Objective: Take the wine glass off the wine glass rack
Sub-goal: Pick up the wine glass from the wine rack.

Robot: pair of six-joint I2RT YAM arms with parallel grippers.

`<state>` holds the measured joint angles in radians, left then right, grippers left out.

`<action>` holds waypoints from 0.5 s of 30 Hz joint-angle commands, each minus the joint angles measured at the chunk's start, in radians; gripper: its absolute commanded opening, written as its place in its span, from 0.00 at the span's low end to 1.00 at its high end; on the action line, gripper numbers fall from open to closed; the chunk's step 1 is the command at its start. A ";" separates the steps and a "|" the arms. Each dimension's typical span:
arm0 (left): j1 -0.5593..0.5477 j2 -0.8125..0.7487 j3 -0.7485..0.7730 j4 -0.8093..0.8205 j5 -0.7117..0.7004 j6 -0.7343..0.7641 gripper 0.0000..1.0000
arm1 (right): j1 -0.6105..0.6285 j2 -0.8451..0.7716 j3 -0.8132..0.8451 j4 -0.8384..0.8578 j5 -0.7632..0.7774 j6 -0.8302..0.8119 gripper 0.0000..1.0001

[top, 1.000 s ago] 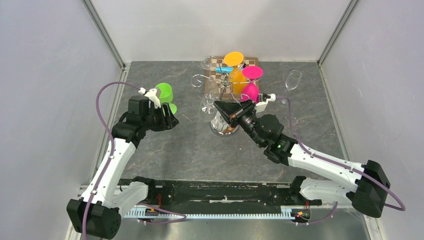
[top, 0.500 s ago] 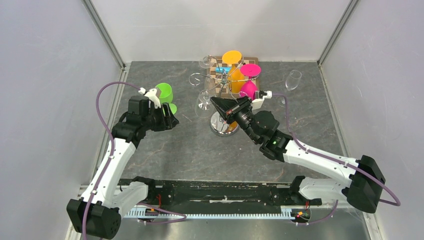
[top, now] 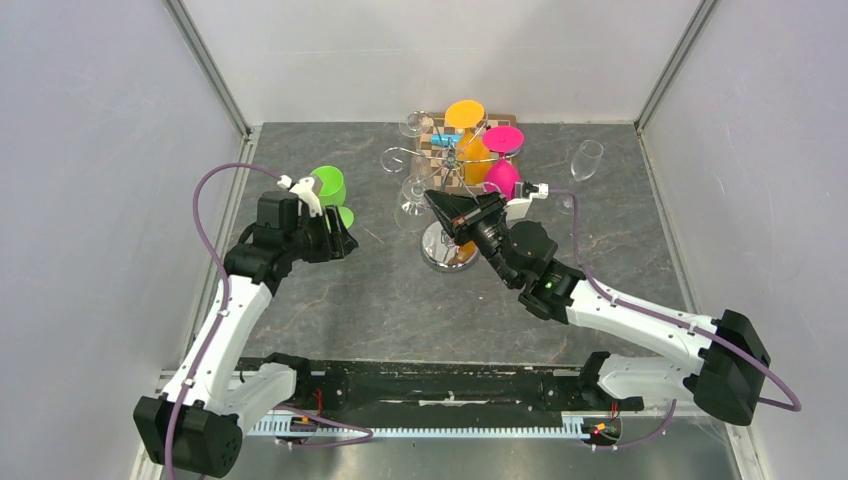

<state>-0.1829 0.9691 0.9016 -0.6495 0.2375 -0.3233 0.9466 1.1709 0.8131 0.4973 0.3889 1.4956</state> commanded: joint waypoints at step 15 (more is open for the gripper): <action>-0.004 -0.004 0.005 0.014 0.001 0.043 0.63 | 0.051 -0.113 0.034 0.092 0.205 -0.089 0.00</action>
<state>-0.1829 0.9707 0.9016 -0.6495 0.2375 -0.3233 0.9939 1.1133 0.8131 0.4652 0.5102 1.4181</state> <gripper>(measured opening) 0.632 0.022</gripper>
